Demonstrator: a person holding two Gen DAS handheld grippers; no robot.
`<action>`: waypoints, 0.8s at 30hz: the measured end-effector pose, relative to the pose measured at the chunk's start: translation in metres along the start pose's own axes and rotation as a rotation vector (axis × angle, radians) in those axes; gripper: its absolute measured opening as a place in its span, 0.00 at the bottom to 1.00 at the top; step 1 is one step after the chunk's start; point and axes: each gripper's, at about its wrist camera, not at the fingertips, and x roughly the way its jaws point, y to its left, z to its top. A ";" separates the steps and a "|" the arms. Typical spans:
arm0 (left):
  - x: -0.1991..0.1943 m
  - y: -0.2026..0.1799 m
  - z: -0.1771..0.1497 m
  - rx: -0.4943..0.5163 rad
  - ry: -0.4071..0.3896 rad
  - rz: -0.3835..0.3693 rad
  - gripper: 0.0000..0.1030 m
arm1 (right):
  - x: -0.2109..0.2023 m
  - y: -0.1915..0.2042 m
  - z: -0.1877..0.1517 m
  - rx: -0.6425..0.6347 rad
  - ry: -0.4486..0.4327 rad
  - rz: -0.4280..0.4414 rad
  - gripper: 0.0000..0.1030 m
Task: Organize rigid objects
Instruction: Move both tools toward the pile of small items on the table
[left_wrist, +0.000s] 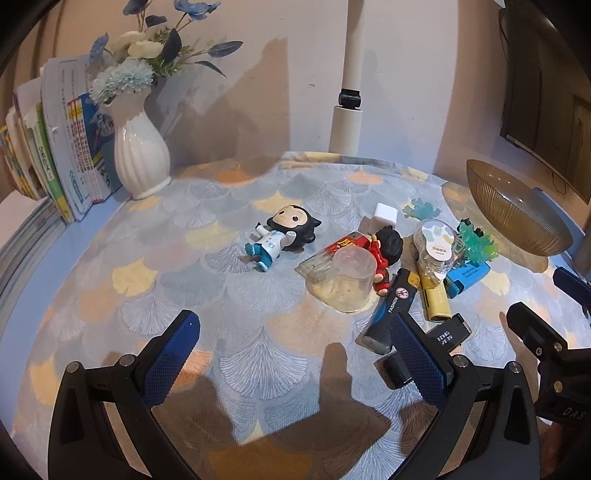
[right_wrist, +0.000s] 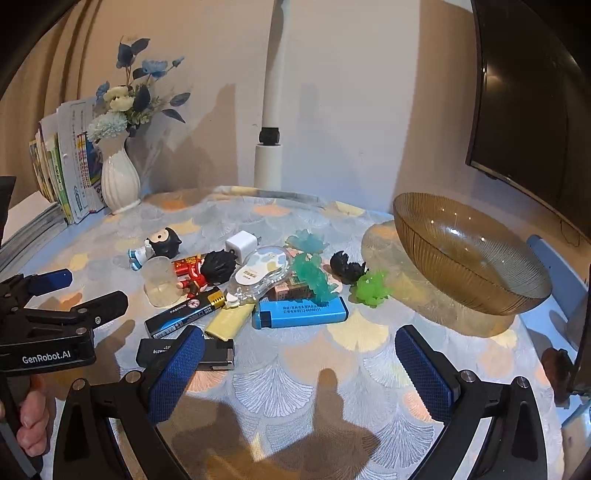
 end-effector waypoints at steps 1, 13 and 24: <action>0.000 -0.001 0.000 0.004 0.001 0.002 0.99 | 0.001 -0.001 0.000 0.004 0.006 0.003 1.00; 0.001 -0.001 0.000 0.014 0.003 0.004 0.99 | 0.004 0.002 0.001 -0.002 0.035 0.000 1.00; 0.001 0.000 -0.001 0.019 0.009 0.003 0.99 | 0.006 0.002 0.000 -0.004 0.044 0.001 1.00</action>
